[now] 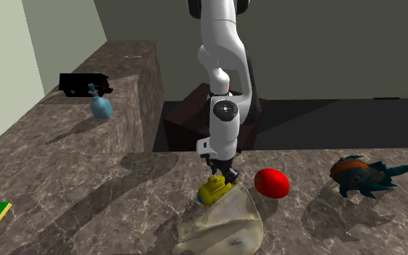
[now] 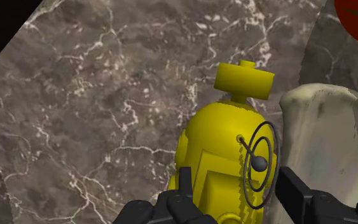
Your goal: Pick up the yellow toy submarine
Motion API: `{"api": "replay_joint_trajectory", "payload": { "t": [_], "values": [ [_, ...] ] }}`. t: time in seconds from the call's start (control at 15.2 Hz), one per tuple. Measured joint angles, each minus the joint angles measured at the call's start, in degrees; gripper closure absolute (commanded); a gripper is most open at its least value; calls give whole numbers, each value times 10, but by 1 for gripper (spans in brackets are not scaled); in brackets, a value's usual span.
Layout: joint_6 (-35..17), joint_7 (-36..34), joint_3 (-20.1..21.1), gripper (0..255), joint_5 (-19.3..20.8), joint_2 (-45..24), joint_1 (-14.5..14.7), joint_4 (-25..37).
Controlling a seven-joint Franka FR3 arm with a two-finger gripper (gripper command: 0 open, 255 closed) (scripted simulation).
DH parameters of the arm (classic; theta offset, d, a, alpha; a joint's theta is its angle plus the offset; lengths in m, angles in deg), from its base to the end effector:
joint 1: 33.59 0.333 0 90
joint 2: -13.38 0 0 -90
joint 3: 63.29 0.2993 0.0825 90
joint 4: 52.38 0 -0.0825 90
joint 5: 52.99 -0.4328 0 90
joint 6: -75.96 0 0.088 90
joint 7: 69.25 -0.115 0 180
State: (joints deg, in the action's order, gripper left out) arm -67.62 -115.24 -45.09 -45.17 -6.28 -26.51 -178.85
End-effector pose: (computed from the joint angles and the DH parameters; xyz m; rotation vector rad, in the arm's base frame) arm 0.5154 0.2524 0.1650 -3.1054 0.4163 0.0522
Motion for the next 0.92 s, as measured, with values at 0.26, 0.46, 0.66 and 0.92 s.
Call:
{"api": "replay_joint_trajectory", "payload": {
  "t": [0.26,0.46,0.66,0.92],
  "values": [
    [-1,-1,0,255,1,0,0,0],
    [-2,-1,0,255,1,0,0,0],
    [2,0,1,255,-1,2,0,0],
    [25,7,7,255,-13,24,-4,2]
  ]
}}
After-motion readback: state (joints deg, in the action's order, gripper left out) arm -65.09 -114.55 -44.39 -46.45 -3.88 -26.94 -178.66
